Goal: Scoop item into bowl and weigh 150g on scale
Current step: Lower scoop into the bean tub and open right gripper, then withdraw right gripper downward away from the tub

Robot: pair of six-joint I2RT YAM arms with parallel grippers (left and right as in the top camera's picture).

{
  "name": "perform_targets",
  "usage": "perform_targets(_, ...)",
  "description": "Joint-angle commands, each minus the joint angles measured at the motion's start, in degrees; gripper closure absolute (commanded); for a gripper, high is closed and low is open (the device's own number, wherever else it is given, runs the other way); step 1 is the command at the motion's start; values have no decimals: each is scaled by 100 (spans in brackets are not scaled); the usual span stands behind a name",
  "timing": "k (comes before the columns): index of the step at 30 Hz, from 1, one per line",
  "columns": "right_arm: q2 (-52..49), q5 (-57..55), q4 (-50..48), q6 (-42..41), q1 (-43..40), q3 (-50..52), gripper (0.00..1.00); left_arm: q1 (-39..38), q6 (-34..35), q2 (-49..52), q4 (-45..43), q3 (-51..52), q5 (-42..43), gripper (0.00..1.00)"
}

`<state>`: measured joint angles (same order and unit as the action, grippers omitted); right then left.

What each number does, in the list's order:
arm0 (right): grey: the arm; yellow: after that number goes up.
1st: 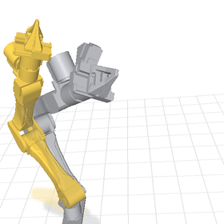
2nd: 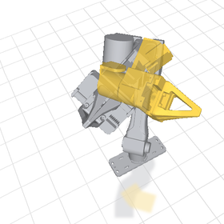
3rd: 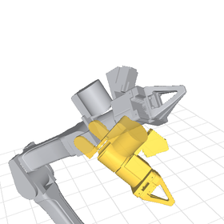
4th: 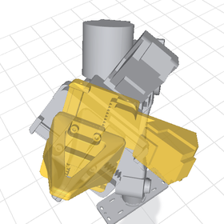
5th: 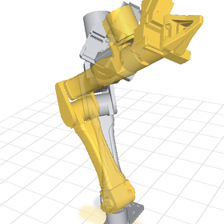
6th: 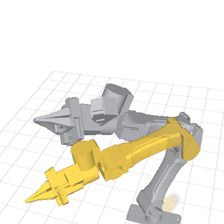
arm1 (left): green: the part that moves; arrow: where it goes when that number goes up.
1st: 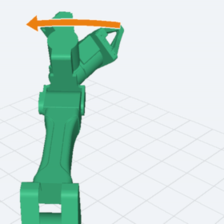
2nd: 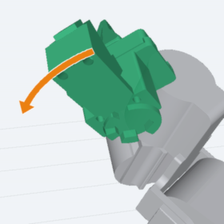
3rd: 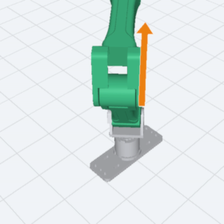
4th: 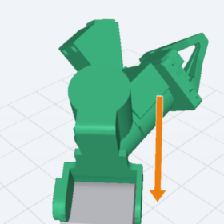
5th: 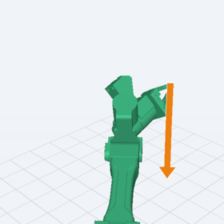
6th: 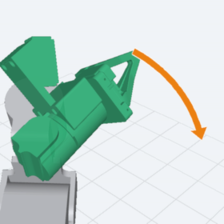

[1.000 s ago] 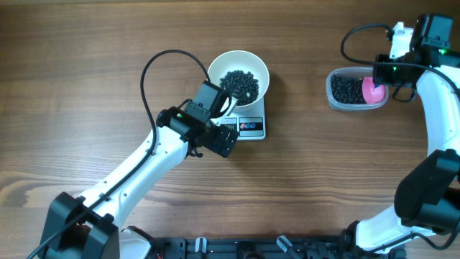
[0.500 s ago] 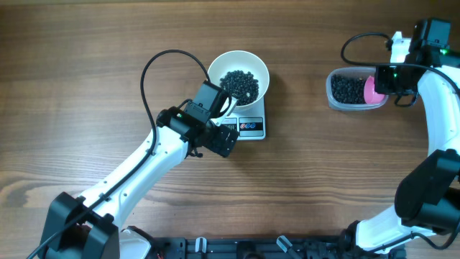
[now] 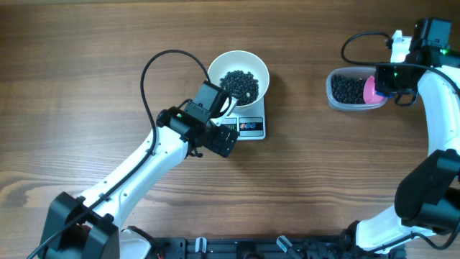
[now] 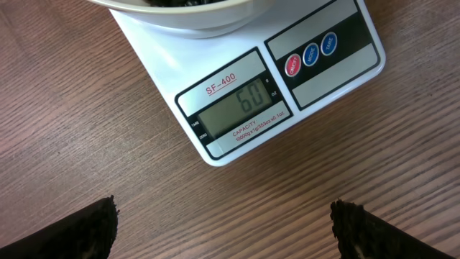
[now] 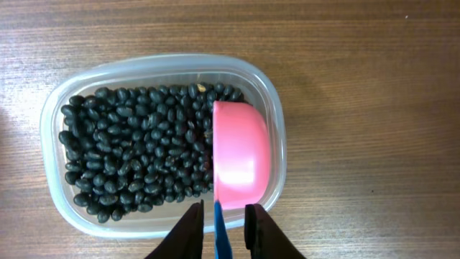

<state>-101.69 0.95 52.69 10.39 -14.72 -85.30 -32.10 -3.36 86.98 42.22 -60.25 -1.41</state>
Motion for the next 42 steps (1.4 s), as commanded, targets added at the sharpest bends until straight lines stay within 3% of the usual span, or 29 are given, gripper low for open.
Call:
perform_targets(1, -55, -98, -79, -7, -13, -46, 76, 7, -68, -105, -2, 37, 70, 0)
perform_targets(3, -79, -98, -74, -7, -13, -46, 72, 7, -68, -105, -2, 37, 70, 0)
perform_targets(5, -129, -101, -79, -7, -13, -39, 55, 7, -68, -105, -2, 37, 70, 0)
perform_targets(10, -7, 15, 87, -179, -225, -264, 54, 7, -68, -105, -2, 37, 70, 0)
perform_targets(15, 553, 817, 234, -656, -1189, -514, 35, 7, -68, -105, -2, 37, 70, 0)
perform_targets(19, 361, 2662, 424, -643, -2625, -243, 32, 7, -68, -105, -2, 37, 70, 0)
perform_targets(23, 72, 4291, -240, -634, -3615, 984, 33, 7, -68, -105, -2, 37, 70, 0)
perform_targets(26, 20, 5346, -1217, -802, -3574, 2334, 33, 7, -68, -98, -2, 37, 70, 0)
perform_targets(31, 22, 5895, -2986, -1478, -3399, 3958, 30, 7, -68, -96, -2, 37, 70, 0)
perform_targets(34, 24, 6258, -3469, -1902, -3397, 4221, 25, 7, -68, -96, 0, 37, 70, 0)
perform_targets(39, 81, 6470, -4269, -2452, -3399, 4225, 26, 7, -68, -96, -2, 37, 70, 0)
perform_targets(42, 935, 6457, -4181, -2697, -3399, 4225, 26, 7, -68, -96, -2, 37, 70, 0)
